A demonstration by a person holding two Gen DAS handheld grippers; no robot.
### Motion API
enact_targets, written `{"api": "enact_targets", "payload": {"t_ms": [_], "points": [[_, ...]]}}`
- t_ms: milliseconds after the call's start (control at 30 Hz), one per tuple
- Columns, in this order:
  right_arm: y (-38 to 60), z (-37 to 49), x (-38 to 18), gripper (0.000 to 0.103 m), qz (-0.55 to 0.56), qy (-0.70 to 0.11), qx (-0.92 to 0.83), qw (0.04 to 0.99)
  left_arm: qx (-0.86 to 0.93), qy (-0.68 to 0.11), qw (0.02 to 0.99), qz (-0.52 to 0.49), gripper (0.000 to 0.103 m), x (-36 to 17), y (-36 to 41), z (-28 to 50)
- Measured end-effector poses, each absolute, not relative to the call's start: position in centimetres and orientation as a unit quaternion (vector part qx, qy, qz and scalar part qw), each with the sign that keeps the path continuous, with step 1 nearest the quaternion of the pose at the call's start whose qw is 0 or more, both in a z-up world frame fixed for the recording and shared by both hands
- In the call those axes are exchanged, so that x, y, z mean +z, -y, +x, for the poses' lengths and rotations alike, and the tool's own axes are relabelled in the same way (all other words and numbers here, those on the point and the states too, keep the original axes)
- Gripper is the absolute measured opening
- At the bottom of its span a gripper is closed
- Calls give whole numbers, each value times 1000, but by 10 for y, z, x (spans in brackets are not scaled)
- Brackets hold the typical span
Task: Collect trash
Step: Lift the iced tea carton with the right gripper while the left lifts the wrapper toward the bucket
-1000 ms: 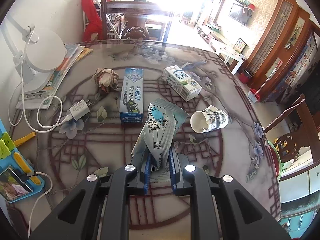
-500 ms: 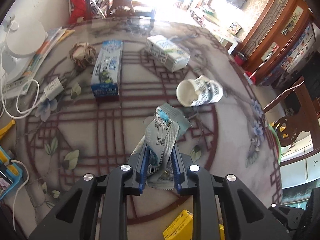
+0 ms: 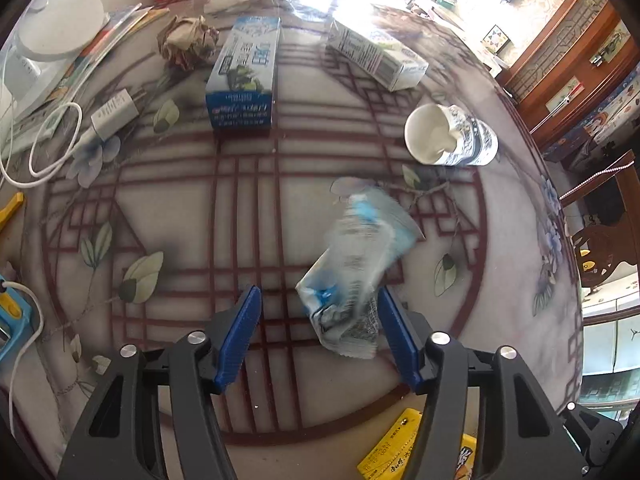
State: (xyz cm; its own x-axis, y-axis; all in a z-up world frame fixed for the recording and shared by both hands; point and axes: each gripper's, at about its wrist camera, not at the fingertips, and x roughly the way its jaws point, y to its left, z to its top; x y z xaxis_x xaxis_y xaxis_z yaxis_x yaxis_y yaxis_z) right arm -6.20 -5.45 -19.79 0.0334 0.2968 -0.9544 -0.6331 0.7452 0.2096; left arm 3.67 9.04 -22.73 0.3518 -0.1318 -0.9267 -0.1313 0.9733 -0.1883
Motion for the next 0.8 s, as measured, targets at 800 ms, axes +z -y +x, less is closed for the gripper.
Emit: {"api": "enact_targets", "payload": {"t_ms": [800], "points": [[125,-29,-163,61,-24,-573,238,784,-69,-517,847,-107,25,-170,-36,37]]}}
